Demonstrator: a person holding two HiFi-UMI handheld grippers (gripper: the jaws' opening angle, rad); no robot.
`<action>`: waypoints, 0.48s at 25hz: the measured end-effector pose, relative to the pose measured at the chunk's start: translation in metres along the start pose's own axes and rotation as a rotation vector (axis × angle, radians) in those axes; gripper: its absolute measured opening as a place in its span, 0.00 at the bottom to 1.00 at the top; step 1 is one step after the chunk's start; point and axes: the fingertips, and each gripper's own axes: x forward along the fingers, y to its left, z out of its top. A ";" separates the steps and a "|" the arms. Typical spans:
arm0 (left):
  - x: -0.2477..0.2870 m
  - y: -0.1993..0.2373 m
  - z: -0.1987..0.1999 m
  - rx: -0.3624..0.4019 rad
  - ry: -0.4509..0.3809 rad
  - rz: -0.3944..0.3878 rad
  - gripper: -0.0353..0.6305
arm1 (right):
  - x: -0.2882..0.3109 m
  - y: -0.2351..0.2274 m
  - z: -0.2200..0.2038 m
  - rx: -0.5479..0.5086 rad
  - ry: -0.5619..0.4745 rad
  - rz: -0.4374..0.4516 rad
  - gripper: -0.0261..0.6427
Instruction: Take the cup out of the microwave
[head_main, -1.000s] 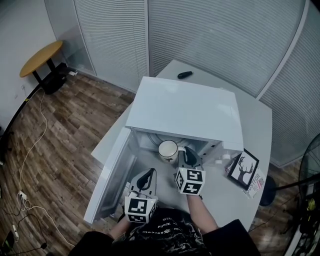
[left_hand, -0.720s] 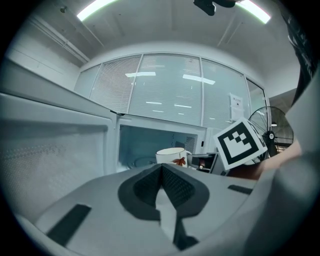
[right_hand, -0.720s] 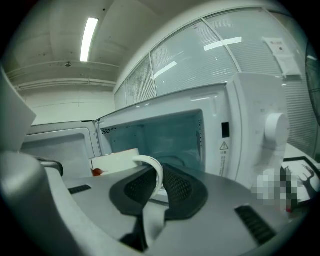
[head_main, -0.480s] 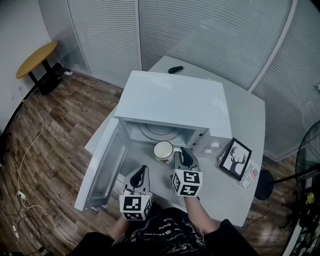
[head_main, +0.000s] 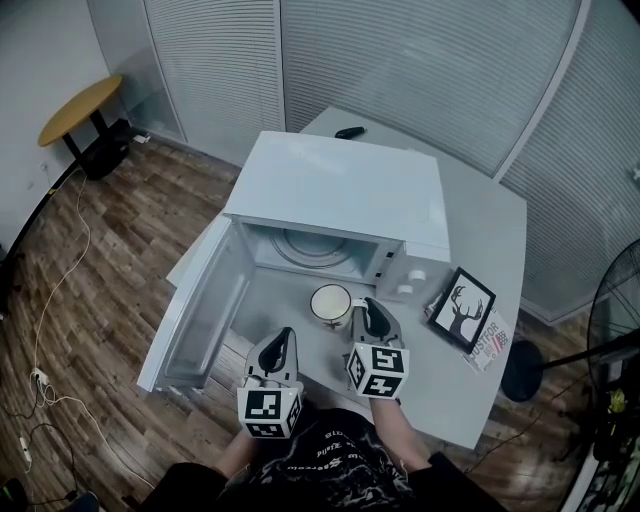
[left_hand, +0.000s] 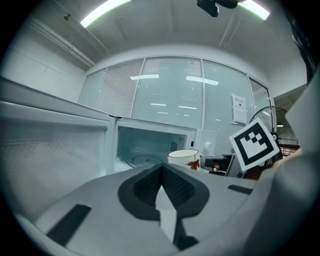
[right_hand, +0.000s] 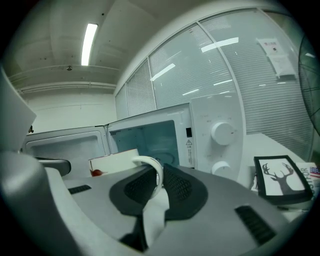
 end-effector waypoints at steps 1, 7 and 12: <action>-0.001 -0.003 0.000 0.001 -0.001 -0.001 0.06 | -0.004 -0.002 0.000 0.001 -0.001 -0.001 0.10; -0.007 -0.017 0.000 0.000 -0.007 -0.003 0.06 | -0.026 -0.011 -0.004 0.004 -0.002 -0.004 0.11; -0.013 -0.027 -0.001 -0.002 -0.010 -0.002 0.06 | -0.045 -0.017 -0.008 -0.009 0.001 0.002 0.11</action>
